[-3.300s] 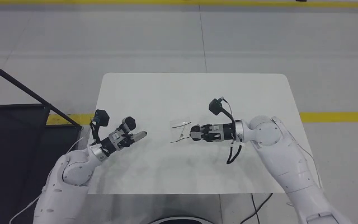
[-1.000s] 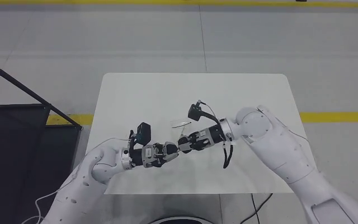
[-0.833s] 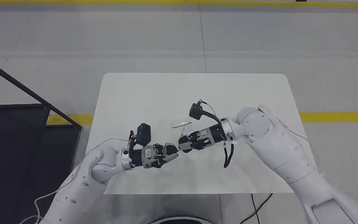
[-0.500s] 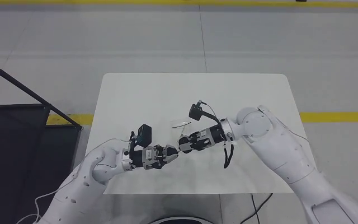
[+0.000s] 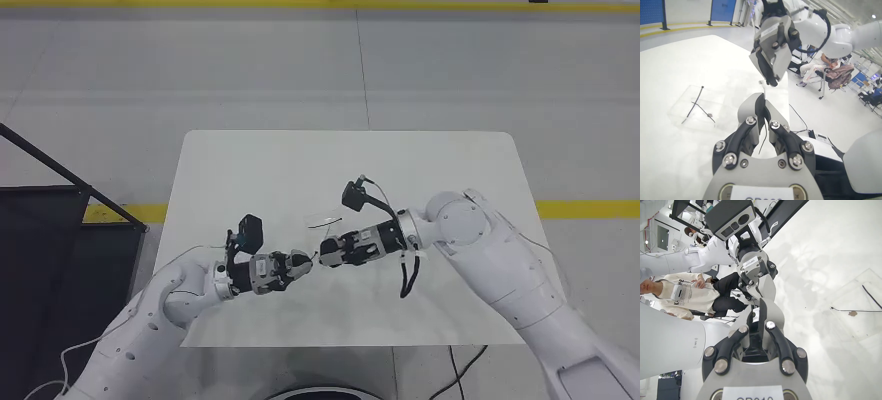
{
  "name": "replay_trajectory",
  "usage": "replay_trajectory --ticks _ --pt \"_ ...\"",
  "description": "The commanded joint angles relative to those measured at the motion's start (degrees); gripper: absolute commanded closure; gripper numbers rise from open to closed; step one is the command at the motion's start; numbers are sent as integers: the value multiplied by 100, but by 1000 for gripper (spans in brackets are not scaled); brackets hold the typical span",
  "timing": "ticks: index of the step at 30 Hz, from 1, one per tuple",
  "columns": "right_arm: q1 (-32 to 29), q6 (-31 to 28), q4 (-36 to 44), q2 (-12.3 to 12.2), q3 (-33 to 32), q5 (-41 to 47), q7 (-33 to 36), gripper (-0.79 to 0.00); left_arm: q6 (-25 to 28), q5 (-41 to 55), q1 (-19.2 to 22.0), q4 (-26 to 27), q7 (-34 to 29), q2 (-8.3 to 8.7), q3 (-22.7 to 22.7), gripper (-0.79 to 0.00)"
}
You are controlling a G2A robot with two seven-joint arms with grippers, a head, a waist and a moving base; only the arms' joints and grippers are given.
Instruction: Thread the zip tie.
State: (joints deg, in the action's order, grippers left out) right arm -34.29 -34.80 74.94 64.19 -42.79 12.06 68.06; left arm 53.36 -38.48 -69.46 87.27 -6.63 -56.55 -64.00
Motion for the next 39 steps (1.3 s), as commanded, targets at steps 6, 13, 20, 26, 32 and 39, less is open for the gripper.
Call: replay_trajectory --ticks 6,13,20,26,32,39 --pt "-825 -648 386 -229 -649 -747 -1024 -785 -833 575 42 -69 364 -119 90 0" --pt "-1490 -1006 731 -341 -987 -1236 -1776 -785 -937 1021 119 -110 461 -193 212 0" --pt "-1490 -1006 731 -341 -987 -1236 -1776 -785 -937 1021 119 -110 461 -193 212 0" --pt "-1641 -1041 801 -294 -877 -1327 -2168 -785 -1390 1291 67 38 740 -275 264 0" --pt "-1716 -1304 488 -196 -691 -1234 -2653 -785 -1408 1615 118 -10 1140 -403 415 0" --pt "-1606 -1509 -35 6 -304 -955 -3080 -650 -1099 2183 214 -235 1133 -520 569 0"
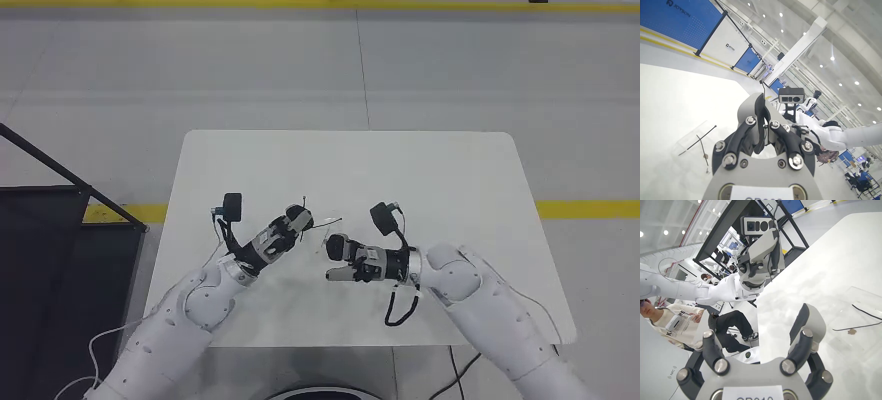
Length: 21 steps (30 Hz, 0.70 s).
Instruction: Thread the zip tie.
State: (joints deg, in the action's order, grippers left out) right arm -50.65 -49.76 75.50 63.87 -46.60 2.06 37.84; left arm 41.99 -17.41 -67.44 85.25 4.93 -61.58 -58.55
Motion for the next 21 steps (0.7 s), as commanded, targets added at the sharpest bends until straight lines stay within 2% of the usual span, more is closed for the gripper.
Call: replay_trajectory --ticks 1,7,9,13,21 --pt "68 -28 -165 77 146 71 -106 -650 56 101 33 -65 -36 -30 30 0" --pt "325 -79 -593 305 491 61 -375 -619 90 122 65 -144 -78 -101 76 0" --pt "398 -84 -706 373 563 11 -487 -585 116 167 62 -152 -92 -122 82 0" --pt "494 -100 -903 480 632 -100 -735 -422 147 205 63 -158 -125 -156 61 0" --pt "566 -188 -1120 599 652 -188 -929 -336 200 208 40 -182 -228 -208 -3 0"
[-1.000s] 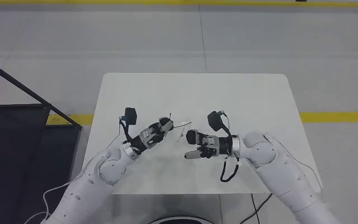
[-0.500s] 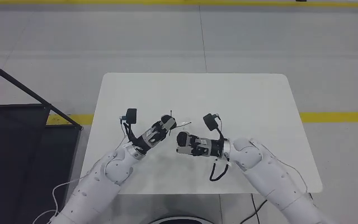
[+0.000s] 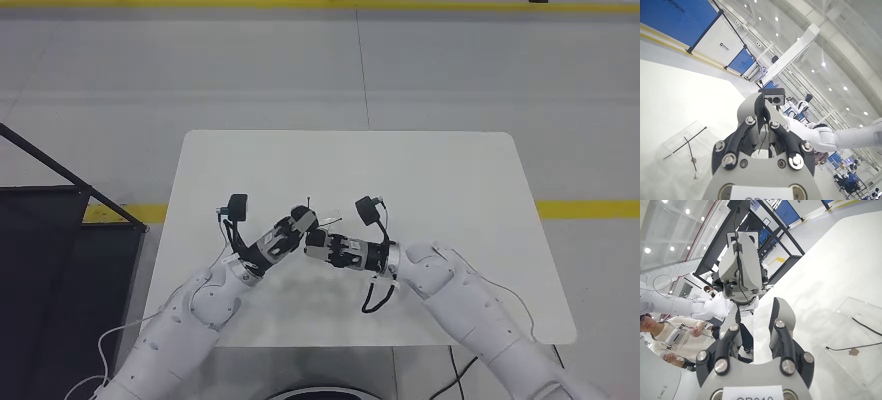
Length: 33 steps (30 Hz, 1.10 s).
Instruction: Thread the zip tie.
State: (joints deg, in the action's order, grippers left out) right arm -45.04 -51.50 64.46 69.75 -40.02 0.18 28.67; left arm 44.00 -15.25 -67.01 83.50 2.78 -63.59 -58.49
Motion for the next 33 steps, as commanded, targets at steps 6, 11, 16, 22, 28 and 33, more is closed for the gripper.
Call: replay_trajectory --ticks 6,11,16,22,28,33 --pt "2 -81 -50 58 -30 86 -8 -265 13 -14 -20 -17 -77 -46 -46 0" --pt "13 -117 -82 87 -45 237 114 -219 36 -39 -34 -21 -124 -73 -94 0" --pt "34 -110 -122 111 -53 406 288 -135 28 -56 -55 -30 -163 -99 -143 0" --pt "45 -130 -175 136 -83 539 423 0 25 -67 -78 -30 -188 -133 -187 0" --pt "33 -170 -214 154 -124 614 514 0 40 -72 -94 -36 -210 -168 -225 0" --pt "9 -214 -216 162 -168 625 559 0 49 -73 -110 -44 -223 -194 -264 0"
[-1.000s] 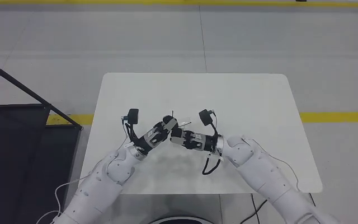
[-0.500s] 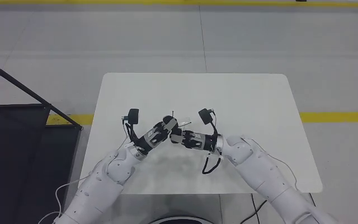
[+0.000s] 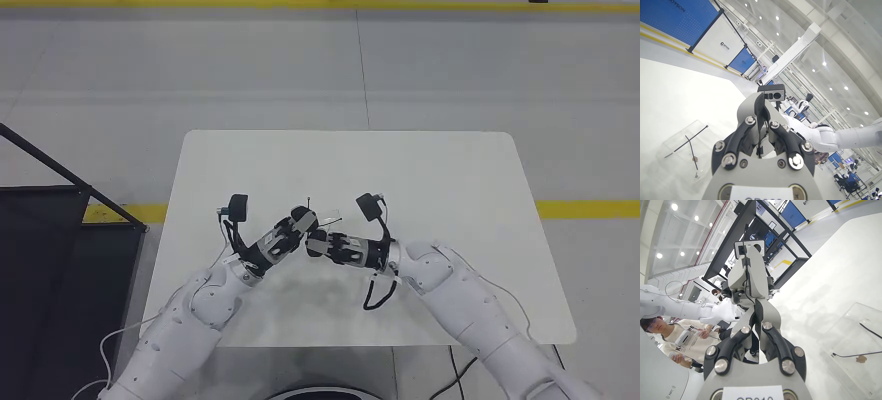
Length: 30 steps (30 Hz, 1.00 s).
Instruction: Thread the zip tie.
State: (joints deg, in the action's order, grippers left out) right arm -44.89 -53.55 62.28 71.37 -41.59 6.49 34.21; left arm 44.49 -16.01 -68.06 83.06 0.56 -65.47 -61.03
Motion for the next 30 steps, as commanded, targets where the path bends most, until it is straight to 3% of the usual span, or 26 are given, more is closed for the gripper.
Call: replay_trajectory --ticks 1,2,3,4,20,30 --pt "-14 -15 8 1 -23 -12 8 0 -7 9 -10 -1 8 -12 -19 -185" --pt "-24 -24 12 2 -34 -20 9 0 -18 7 -15 -2 10 -17 -28 -366" --pt "-33 -27 18 1 -46 -26 12 0 -29 12 -19 0 9 -22 -35 -625" --pt "-39 -26 22 0 -60 -36 17 0 -34 19 -21 1 4 -27 -44 -785" --pt "-209 39 293 -129 -473 -284 204 0 306 686 -74 -123 -617 -34 -259 -785" --pt "-343 23 835 -365 -899 -1005 795 0 735 2336 58 -480 -2321 72 -271 -785"
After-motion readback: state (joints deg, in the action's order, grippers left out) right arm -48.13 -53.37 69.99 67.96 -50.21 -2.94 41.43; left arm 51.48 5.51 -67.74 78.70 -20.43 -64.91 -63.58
